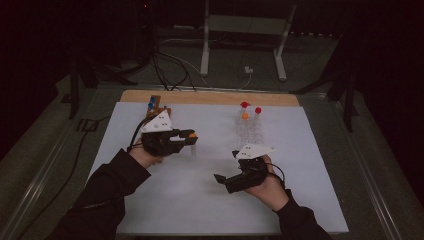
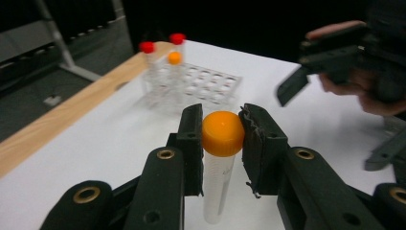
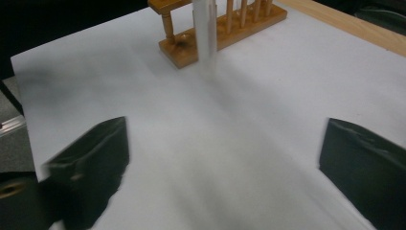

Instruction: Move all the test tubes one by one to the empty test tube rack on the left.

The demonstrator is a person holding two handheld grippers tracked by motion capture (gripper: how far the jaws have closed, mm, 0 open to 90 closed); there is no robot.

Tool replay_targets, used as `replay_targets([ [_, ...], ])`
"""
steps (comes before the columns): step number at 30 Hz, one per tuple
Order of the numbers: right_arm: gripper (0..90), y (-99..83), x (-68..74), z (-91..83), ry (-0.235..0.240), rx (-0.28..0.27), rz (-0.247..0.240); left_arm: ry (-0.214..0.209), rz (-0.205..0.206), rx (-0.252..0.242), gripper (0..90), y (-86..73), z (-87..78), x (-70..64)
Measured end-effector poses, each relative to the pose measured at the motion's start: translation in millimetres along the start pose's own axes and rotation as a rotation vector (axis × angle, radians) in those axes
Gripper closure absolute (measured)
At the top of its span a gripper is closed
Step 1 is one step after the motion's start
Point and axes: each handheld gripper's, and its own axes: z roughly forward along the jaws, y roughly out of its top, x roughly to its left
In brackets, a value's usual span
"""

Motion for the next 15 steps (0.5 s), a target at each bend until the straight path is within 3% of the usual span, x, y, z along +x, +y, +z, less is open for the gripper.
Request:
replay_targets([
  [15, 0.0, 0.2, -3.1, -5.7, 0.02, -0.04, 0.011, 0.158, -0.056, -0.012, 71.9, -1.0, -30.1, 41.2],
])
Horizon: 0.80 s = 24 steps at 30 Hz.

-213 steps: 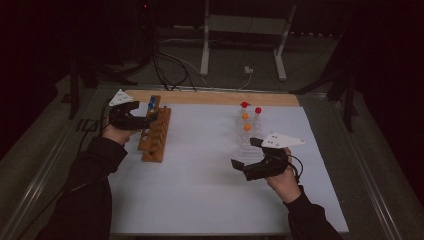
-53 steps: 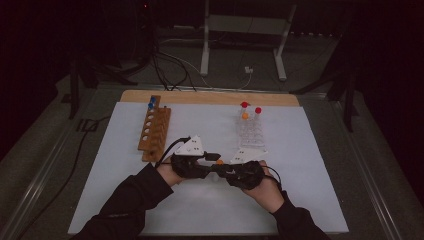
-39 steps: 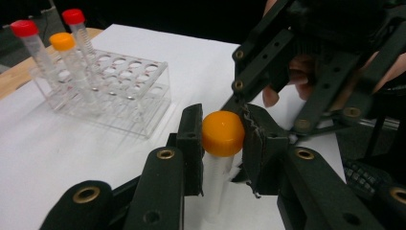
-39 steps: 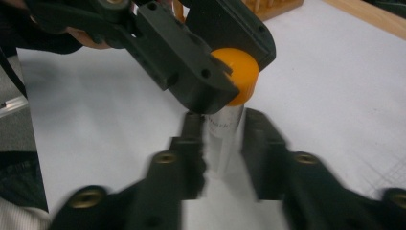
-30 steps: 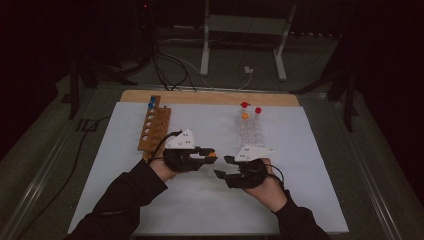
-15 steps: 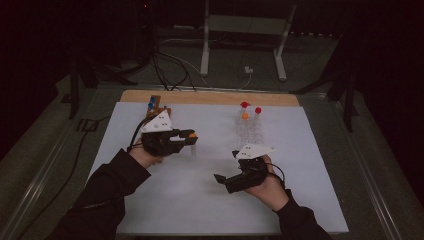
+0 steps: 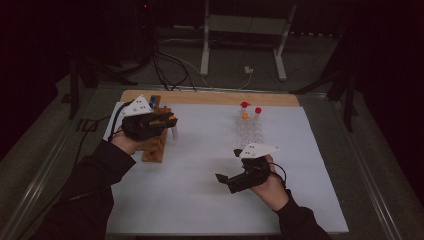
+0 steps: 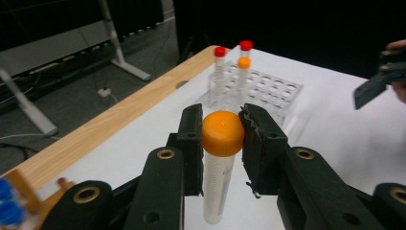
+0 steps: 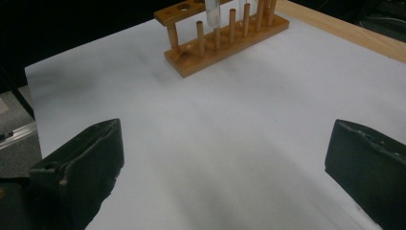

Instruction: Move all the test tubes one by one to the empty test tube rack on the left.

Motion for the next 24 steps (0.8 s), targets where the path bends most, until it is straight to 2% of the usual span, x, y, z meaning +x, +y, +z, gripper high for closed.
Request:
replay_targets([
  [8, 0.0, -0.4, -0.6, 0.0, 0.004, -0.002, -0.001, 0.091, -0.021, -0.006, 71.9, -0.1, -8.2, 20.9],
  [16, 0.0, 0.3, 0.1, -1.0, 0.015, -0.007, -0.005, 0.181, -0.066, -0.027, 71.9, 0.1, -9.7, 44.7],
  [24, 0.0, -0.5, -0.9, -0.7, 0.018, -0.006, -0.006, 0.258, -0.083, -0.005, 71.9, -1.8, -6.1, 63.0],
])
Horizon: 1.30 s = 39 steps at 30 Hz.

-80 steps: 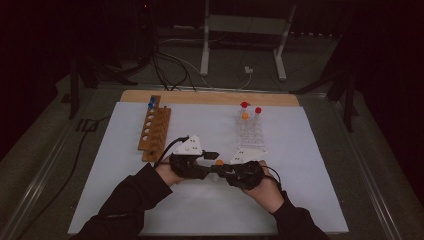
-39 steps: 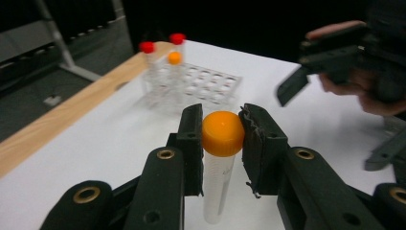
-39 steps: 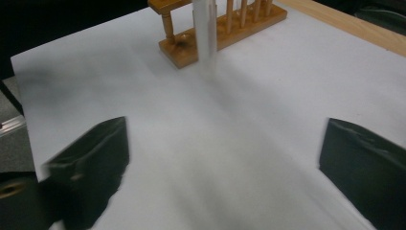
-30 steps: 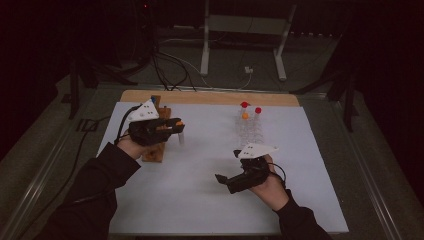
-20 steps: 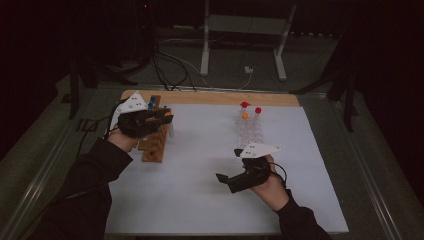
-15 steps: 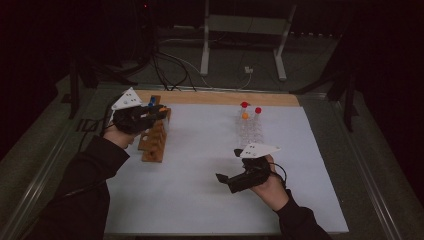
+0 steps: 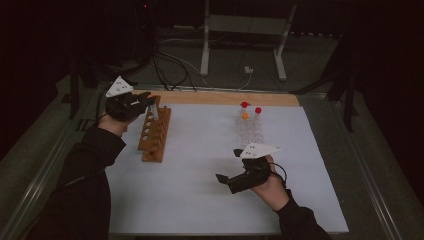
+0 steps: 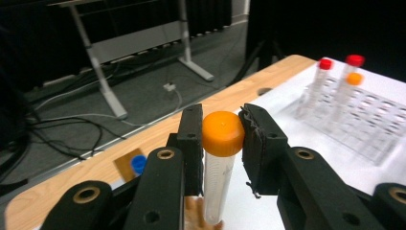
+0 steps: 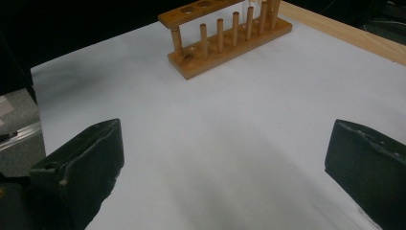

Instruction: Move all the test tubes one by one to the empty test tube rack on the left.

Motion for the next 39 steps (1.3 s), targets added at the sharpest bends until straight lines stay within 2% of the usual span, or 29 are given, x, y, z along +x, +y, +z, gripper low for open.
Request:
replay_targets([
  [7, 0.0, -0.1, -0.5, -0.7, -0.001, -0.002, -0.002, 0.072, -0.018, 0.013, 71.9, -6.0, 9.2, 11.2],
  [13, 0.0, -0.5, -1.0, -1.2, 0.002, -0.002, -0.001, 0.102, -0.046, 0.016, 71.9, -16.1, 18.2, 17.6],
  [26, 0.0, -1.5, -2.2, -1.9, 0.004, -0.003, 0.004, 0.112, -0.061, 0.078, 71.9, -43.5, 36.8, 16.6],
  [39, 0.0, -2.0, -2.8, -2.1, 0.004, -0.002, 0.002, 0.116, -0.082, 0.12, 71.8, -65.6, 45.5, 15.7],
])
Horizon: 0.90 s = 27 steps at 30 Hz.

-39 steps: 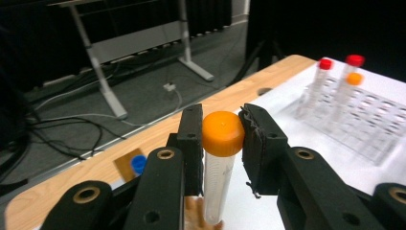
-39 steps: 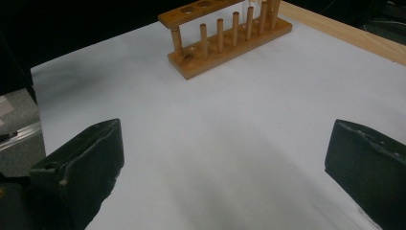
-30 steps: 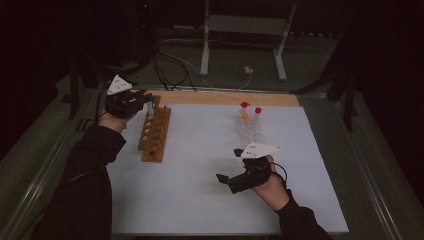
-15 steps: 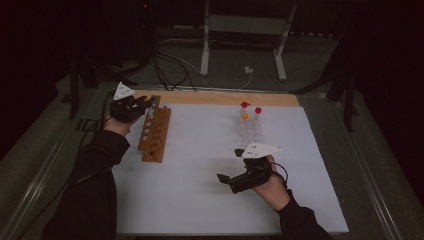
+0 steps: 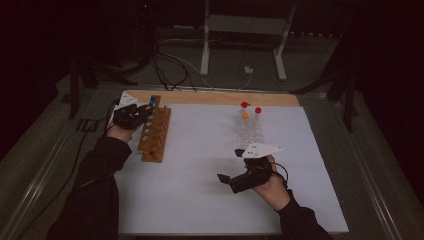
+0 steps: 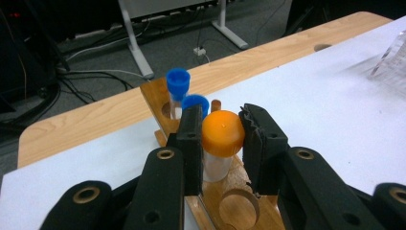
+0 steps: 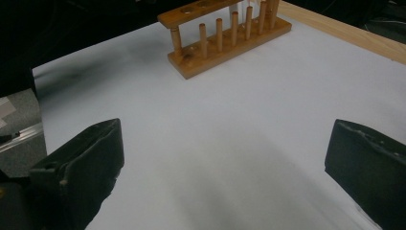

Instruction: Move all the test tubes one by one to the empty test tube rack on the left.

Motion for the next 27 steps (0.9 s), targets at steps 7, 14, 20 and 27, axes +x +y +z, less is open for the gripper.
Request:
replay_targets([
  [7, 0.0, -0.2, -0.7, 0.2, -0.001, 0.003, 0.001, 0.002, 0.004, 0.017, 71.7, -0.7, 2.2, -0.3],
  [14, 0.0, 0.2, -0.9, -0.3, 0.001, 0.001, 0.003, -0.006, 0.01, 0.036, 70.5, 1.2, 1.3, 0.0],
  [20, 0.0, 1.6, -2.6, -3.6, -0.005, -0.005, 0.005, -0.037, 0.009, 0.045, 53.6, 3.6, -7.4, -4.1],
  [27, 0.0, 8.7, -12.2, -14.6, -0.044, -0.042, 0.012, -0.099, 0.039, 0.032, 23.2, 6.3, -30.6, -14.7],
])
